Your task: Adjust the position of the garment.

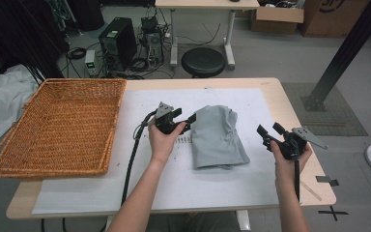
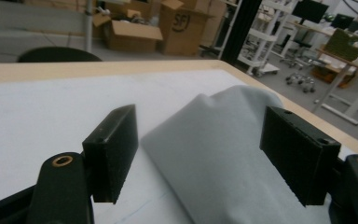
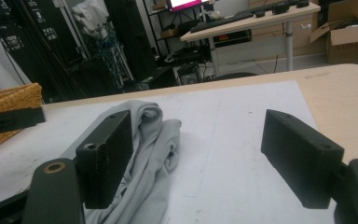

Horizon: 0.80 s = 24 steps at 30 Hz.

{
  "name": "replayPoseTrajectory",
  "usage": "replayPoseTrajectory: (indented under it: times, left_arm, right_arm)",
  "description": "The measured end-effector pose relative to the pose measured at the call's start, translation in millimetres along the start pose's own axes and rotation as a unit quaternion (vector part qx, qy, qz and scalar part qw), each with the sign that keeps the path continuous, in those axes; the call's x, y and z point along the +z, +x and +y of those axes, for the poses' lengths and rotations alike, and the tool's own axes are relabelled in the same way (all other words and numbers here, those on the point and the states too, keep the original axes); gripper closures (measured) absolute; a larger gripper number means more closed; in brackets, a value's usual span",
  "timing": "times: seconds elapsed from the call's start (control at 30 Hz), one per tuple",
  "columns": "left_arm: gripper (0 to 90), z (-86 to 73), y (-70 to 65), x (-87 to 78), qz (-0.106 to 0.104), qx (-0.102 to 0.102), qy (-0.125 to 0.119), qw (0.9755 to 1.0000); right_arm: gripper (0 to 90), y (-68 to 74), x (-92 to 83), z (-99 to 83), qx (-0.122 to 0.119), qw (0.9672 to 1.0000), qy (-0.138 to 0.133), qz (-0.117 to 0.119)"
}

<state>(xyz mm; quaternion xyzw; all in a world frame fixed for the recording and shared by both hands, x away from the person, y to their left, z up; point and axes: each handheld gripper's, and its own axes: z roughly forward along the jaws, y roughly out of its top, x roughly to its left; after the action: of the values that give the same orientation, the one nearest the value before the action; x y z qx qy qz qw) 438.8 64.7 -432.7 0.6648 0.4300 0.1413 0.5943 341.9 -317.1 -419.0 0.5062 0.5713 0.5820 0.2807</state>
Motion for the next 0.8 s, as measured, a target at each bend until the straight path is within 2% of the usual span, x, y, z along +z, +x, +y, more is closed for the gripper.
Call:
replayPoseTrajectory:
  times: [0.07,0.1,0.13,0.17,0.27,0.33,0.4,0.5,0.57,0.63,0.67,0.73,0.8]
  left_arm:
    - [31.4,-1.6,5.3,9.0,0.004,-0.008,0.016,0.9998]
    - [33.1,-4.0,7.9,13.0,0.012,-0.01,0.014,0.9998]
    - [33.6,-6.7,11.8,16.8,0.014,-0.028,0.016,0.9994]
    - [33.6,-8.4,14.7,19.4,0.016,-0.034,0.024,0.999]
    - [33.6,-12.6,17.4,26.2,0.035,-0.016,0.043,0.9983]
    - [33.5,-13.6,18.1,31.2,0.034,-0.016,0.046,0.9982]
    - [33.6,-14.2,19.0,36.7,0.045,-0.012,0.05,0.9977]
    - [37.1,-16.9,21.0,43.3,0.045,-0.042,0.044,0.9972]
    - [38.0,-17.7,19.7,48.6,0.047,-0.027,0.068,0.9962]
    - [40.4,-17.6,14.4,53.6,0.048,-0.019,0.078,0.9957]
    - [41.0,-17.9,12.1,56.6,0.051,-0.019,0.082,0.9951]
    - [41.3,-19.5,13.0,60.3,0.055,-0.033,0.093,0.9936]
    - [42.5,-18.9,13.4,61.7,0.06,-0.042,0.089,0.9934]
  right_arm:
    - [25.7,-0.9,-1.0,-0.6,-0.002,1.0,0.002,-0.001]
    - [25.7,-1.2,-1.6,-0.9,-0.003,1.0,0.002,-0.001]
    - [25.7,-1.4,-2.4,-1.1,-0.003,1.0,0.002,-0.001]
    - [25.7,-1.6,-3.4,-1.3,-0.005,1.0,0.002,-0.001]
    - [25.9,-2.8,-4.9,-1.5,-0.005,1.0,0.0,-0.003]
    - [25.9,-4.1,-5.7,-1.4,-0.004,1.0,0.0,-0.005]
    - [25.9,-5.0,-6.3,-1.2,-0.003,1.0,-0.001,-0.007]
    - [26.1,-5.2,-7.0,-1.5,-0.003,1.0,-0.002,-0.008]
    - [26.0,-4.7,-6.7,-2.0,-0.004,1.0,0.0,-0.007]
    - [26.1,-4.5,-6.8,-3.2,-0.005,1.0,0.001,-0.006]
    - [26.1,-4.6,-6.9,-3.8,-0.005,1.0,0.001,-0.005]
    - [26.3,-5.1,-7.0,-5.4,-0.005,1.0,0.003,-0.005]
    - [26.2,-6.1,-7.4,-6.9,-0.004,1.0,0.003,-0.005]
